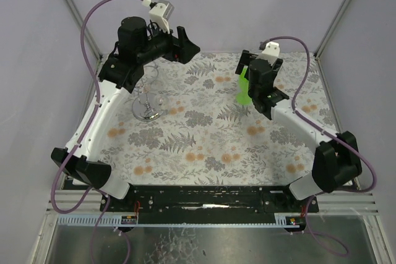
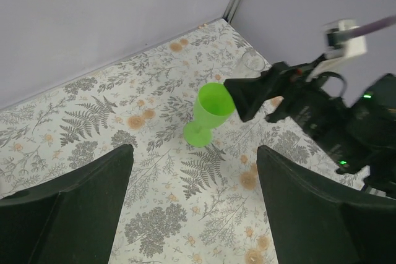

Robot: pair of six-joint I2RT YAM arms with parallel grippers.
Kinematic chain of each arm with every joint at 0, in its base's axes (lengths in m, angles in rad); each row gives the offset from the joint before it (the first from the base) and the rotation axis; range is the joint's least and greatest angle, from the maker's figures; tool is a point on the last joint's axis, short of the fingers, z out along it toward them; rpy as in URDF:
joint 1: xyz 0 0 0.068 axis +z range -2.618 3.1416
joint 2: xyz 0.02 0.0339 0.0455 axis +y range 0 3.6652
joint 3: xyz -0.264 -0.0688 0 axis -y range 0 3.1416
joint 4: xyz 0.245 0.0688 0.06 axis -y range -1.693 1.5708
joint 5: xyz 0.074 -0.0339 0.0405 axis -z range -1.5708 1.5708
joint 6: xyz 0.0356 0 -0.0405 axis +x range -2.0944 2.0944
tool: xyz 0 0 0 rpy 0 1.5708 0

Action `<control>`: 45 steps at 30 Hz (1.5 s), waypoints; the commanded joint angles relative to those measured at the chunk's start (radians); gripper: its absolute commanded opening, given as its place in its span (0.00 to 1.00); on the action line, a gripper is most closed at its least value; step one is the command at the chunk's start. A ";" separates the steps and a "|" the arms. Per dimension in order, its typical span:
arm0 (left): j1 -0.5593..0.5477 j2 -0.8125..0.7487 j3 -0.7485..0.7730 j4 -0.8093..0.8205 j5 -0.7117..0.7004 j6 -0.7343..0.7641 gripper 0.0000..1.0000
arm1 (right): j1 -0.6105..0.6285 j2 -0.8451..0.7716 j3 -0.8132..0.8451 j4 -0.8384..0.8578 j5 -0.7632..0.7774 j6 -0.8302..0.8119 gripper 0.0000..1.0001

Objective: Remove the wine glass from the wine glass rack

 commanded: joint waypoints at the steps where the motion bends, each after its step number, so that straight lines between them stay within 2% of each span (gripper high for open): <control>1: 0.033 -0.027 -0.008 0.077 -0.014 -0.043 0.80 | 0.011 -0.079 0.042 -0.031 -0.118 0.012 0.99; 6: 0.062 -0.027 -0.019 0.096 -0.007 -0.080 0.80 | 0.010 -0.074 0.123 -0.088 -0.241 0.047 0.99; 9: 0.098 -0.033 -0.017 0.098 -0.007 -0.094 0.80 | 0.010 -0.030 0.283 -0.175 -0.373 0.111 0.99; 12: 0.157 -0.024 0.005 0.086 -0.007 -0.110 0.80 | 0.004 0.174 0.702 -0.434 -0.546 0.178 0.99; 14: 0.207 -0.007 0.030 0.072 0.000 -0.132 0.80 | -0.003 0.414 1.068 -0.647 -0.679 0.241 0.99; 16: 0.260 0.009 0.055 0.060 0.008 -0.149 0.81 | -0.023 0.636 1.493 -0.752 -0.835 0.364 0.99; 17: 0.275 0.015 0.066 0.054 0.005 -0.151 0.81 | -0.042 0.716 1.587 -0.743 -0.917 0.468 0.97; 18: 0.291 0.016 0.071 0.049 0.003 -0.149 0.82 | -0.060 0.762 1.597 -0.685 -1.007 0.581 0.96; 19: 0.303 0.014 0.071 0.045 0.002 -0.145 0.84 | -0.071 0.775 1.538 -0.597 -1.080 0.684 0.97; 21: 0.328 -0.005 0.055 0.046 -0.004 -0.134 0.90 | -0.073 0.741 1.350 -0.412 -1.137 0.805 1.00; 24: 0.348 -0.056 -0.008 0.067 -0.042 -0.101 0.93 | -0.063 0.705 1.229 -0.345 -1.152 0.801 0.99; 31: 0.373 -0.127 -0.110 0.086 -0.070 -0.084 0.94 | -0.061 0.723 1.235 -0.312 -1.197 0.821 0.99; 36: 0.373 -0.135 -0.133 0.083 -0.055 -0.107 0.93 | -0.043 0.748 1.218 -0.202 -1.233 0.898 0.99; 41: 0.374 -0.137 -0.136 0.075 -0.052 -0.119 0.93 | -0.014 0.811 1.274 -0.188 -1.250 0.955 0.91; 45: 0.374 -0.144 -0.150 0.075 -0.041 -0.135 0.93 | 0.017 0.852 1.312 -0.191 -1.251 0.970 0.89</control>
